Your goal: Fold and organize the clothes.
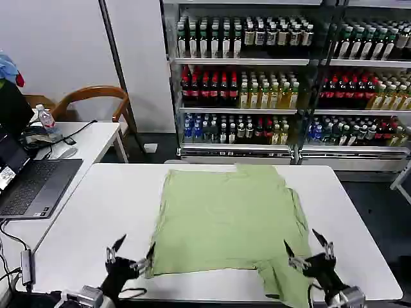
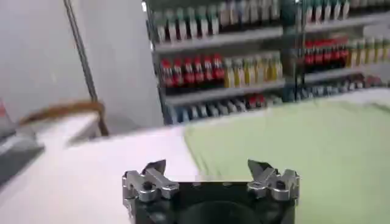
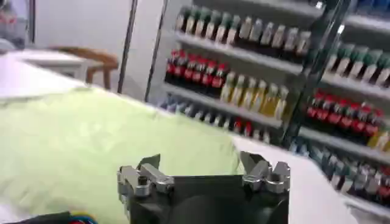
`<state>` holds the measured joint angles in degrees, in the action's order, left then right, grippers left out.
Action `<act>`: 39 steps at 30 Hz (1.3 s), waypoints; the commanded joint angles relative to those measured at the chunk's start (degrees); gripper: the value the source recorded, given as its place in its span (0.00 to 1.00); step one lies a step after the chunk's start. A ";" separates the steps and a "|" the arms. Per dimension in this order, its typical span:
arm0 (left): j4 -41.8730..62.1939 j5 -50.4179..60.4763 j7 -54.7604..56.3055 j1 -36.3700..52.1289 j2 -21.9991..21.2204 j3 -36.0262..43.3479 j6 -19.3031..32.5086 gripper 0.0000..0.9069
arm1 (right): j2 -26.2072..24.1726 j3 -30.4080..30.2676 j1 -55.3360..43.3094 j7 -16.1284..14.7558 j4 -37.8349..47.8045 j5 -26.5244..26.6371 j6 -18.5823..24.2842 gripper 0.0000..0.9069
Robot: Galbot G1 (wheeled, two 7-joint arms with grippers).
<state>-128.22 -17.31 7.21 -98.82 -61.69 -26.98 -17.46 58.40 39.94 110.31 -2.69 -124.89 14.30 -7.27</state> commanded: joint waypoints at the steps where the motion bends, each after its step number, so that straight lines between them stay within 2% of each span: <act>1: -2.26 -5.11 2.34 -3.95 -0.09 0.44 -11.59 1.00 | 0.28 2.68 9.27 -3.29 -0.21 0.67 -0.59 1.00; 3: -2.05 -5.87 2.56 -4.06 0.00 0.48 -12.68 1.00 | 0.65 2.21 9.79 -3.46 -0.32 0.34 -0.35 1.00; 17: 0.15 -7.16 2.47 -0.64 -0.84 0.68 -10.76 1.00 | 1.05 4.81 11.34 -2.65 -0.47 0.03 -0.41 1.00; 21: 1.29 -7.14 2.60 -0.39 -0.94 1.27 -10.47 1.00 | 0.91 4.96 10.46 -1.77 0.68 1.16 -1.09 1.00; 28: 2.46 -7.05 3.25 0.09 -1.15 2.04 -10.47 1.00 | 0.97 3.46 8.77 -2.94 2.21 3.52 -0.73 1.00; 35: 3.86 -6.79 4.13 0.76 -1.38 2.05 -10.05 1.00 | 1.01 2.63 7.99 -2.76 2.56 4.15 -0.59 1.00; 36: 4.16 -6.76 5.09 1.17 -1.43 2.00 -10.30 0.88 | 0.93 2.51 7.89 -2.66 2.61 4.16 -0.63 0.00; 38: 4.31 -6.86 5.64 1.31 -1.42 2.04 -10.54 0.07 | 0.86 2.32 7.78 -2.32 2.70 4.10 -0.67 0.00; 39: 4.30 -6.81 5.87 1.22 -1.38 2.08 -10.65 0.06 | 0.82 2.10 7.74 -2.11 2.73 4.17 -0.66 0.00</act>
<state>-124.87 -23.94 11.27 -98.14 -63.05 -25.03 -27.59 59.17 42.09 118.16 -4.67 -122.78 17.96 -7.62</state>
